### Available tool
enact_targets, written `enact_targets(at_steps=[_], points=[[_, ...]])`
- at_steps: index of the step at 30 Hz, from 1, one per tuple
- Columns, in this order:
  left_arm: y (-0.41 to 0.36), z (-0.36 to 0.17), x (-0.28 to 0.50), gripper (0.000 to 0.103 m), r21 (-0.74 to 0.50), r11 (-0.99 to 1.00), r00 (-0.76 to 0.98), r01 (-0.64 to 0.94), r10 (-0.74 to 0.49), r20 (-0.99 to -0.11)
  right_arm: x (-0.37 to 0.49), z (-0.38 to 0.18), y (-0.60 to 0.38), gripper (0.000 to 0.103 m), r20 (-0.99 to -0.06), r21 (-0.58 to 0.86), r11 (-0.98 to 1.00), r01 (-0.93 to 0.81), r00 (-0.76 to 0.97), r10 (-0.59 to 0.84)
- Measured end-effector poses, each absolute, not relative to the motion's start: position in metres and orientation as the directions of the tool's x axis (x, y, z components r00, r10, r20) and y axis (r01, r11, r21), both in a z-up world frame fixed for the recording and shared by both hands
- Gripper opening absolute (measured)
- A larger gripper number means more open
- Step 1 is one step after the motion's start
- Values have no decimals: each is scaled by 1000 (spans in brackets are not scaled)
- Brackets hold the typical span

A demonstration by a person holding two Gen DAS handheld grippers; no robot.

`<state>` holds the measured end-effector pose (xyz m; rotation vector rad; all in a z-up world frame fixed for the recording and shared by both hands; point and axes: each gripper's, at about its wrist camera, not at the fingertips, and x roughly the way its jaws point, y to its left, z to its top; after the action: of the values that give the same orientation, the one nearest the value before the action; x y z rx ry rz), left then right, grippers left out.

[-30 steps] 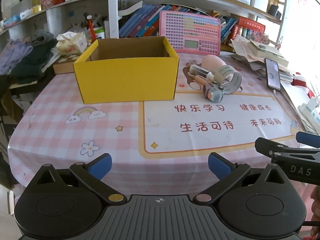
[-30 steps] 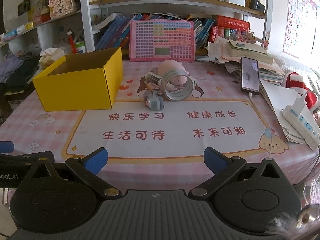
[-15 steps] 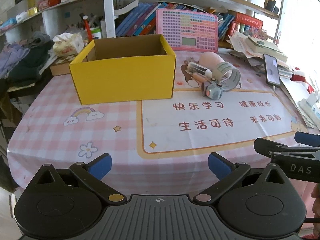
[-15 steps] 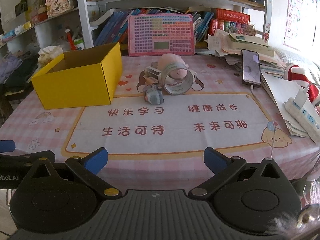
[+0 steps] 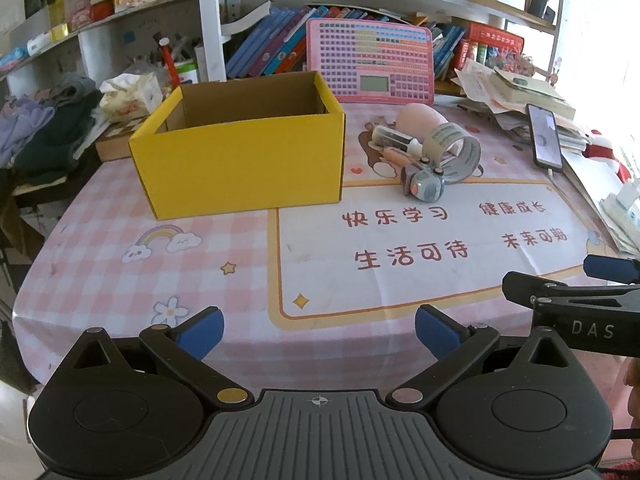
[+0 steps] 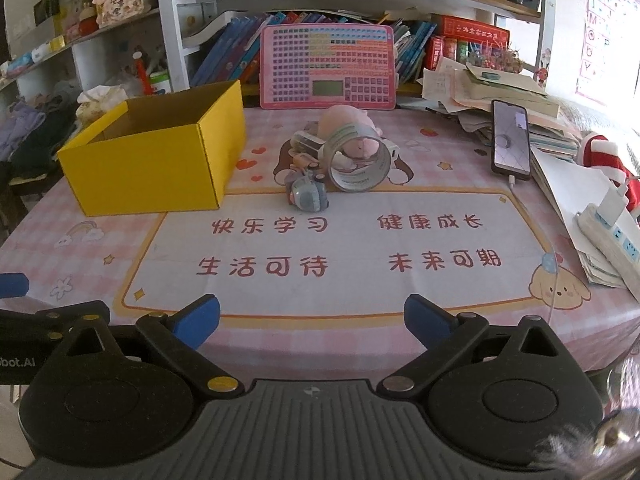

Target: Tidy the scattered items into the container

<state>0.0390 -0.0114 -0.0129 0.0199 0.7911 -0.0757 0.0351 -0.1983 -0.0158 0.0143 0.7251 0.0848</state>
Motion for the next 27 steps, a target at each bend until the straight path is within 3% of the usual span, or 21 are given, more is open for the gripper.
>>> enact_targets(at_steps=[27], points=[[-48,-14,97,96,17,989,738,149,-100,-668,93,-9,-232,95,-640,24,999,-22,768,32]])
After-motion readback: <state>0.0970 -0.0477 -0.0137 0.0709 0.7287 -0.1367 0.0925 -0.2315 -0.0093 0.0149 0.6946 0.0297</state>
